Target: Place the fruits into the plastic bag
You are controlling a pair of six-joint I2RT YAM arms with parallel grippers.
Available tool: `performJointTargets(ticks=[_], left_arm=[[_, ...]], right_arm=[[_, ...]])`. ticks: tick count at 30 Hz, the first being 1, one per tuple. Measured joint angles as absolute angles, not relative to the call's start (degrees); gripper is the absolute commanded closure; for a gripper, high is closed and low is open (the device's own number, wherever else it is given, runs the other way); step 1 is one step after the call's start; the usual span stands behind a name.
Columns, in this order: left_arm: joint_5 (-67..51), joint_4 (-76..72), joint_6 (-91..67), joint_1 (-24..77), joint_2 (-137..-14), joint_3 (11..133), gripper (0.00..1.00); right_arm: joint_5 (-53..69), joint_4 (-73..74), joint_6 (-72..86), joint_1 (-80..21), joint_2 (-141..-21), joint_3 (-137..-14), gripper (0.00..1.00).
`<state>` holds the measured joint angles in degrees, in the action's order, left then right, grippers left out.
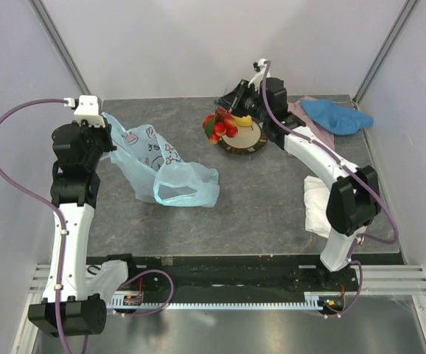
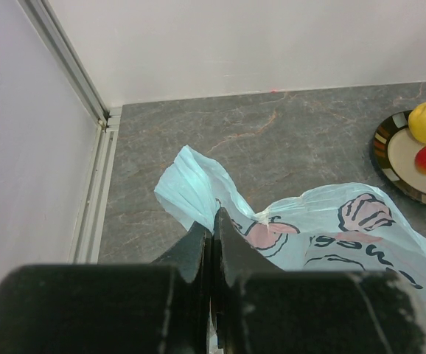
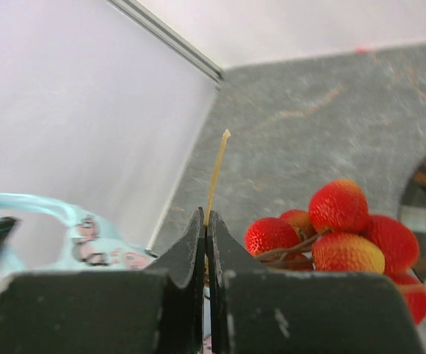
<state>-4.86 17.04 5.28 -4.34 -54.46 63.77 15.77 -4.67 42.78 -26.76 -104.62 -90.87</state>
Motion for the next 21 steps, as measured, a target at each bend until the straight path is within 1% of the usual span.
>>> performJointTargets(ticks=[5, 9, 14, 21], left_arm=[[-4.9, 17.0, 5.3, -4.3, -54.5, 63.8, 0.98], [-5.1, 17.0, 5.3, -4.2, -54.4, 63.8, 0.99], [-5.1, 17.0, 5.3, -4.1, -54.4, 63.8, 0.98], [-5.1, 17.0, 5.3, -4.0, -54.2, 63.7, 0.98]], right_arm=[[16.8, -8.1, 43.5, -27.1, -98.7, -90.8, 1.0], [17.9, -10.2, 43.6, -29.3, -95.4, -92.2, 1.0], [20.1, -12.8, 43.8, -33.7, -93.7, -94.3, 1.0], [23.0, -13.4, 42.0, -42.3, -93.7, -101.5, 1.0]])
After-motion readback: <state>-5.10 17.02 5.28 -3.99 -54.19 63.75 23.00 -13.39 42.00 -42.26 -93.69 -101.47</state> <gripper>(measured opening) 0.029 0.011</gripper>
